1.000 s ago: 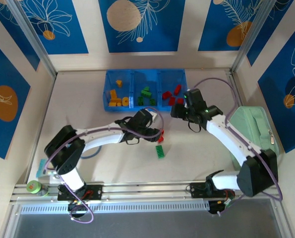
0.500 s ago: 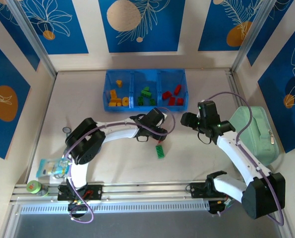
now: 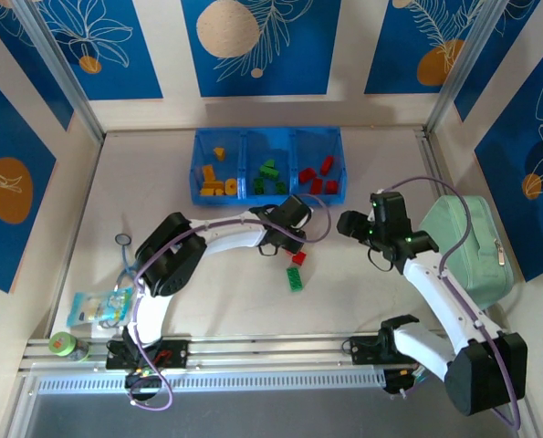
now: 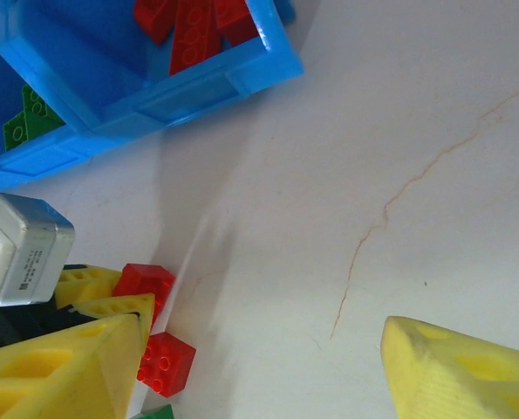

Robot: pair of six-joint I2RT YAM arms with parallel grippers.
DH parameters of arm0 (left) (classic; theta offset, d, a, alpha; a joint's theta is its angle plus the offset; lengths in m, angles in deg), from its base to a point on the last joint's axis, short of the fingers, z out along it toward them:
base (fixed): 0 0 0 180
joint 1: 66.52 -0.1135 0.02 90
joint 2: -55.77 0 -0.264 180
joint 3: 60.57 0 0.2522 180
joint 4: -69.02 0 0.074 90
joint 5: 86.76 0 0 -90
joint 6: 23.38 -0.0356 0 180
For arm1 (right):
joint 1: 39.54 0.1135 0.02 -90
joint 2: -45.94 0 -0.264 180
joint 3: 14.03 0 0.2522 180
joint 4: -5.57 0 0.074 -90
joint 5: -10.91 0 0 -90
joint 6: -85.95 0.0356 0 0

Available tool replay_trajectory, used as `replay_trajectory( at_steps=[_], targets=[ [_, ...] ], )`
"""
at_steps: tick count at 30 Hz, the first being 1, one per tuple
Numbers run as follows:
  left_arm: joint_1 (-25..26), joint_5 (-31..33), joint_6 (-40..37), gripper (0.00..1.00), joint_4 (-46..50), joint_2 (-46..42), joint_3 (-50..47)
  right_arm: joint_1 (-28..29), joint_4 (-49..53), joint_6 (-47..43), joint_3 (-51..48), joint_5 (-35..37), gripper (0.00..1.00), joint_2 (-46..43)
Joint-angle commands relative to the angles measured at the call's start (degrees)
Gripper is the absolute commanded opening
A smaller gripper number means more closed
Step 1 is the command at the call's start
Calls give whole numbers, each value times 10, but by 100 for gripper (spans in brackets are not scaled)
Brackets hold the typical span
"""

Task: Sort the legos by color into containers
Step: Pick up the lego from the center of the table, then place the lego in the container.

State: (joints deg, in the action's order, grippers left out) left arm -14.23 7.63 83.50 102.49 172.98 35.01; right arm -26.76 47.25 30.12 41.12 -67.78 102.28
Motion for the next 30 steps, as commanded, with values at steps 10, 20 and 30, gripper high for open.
replay_trajectory(
  at_steps=[10, 20, 30],
  targets=[
    [-34, -7, -26, 24, 43, -6, 139, -52, 25, 49, -72, -7, 72, -60],
    [-79, -34, -25, 25, 108, 137, 397, -43, 32, 70, -127, -42, 71, -122],
    [-109, -22, -25, 27, 107, 247, 579, -19, 46, 77, -134, -46, 70, -151]
  ],
)
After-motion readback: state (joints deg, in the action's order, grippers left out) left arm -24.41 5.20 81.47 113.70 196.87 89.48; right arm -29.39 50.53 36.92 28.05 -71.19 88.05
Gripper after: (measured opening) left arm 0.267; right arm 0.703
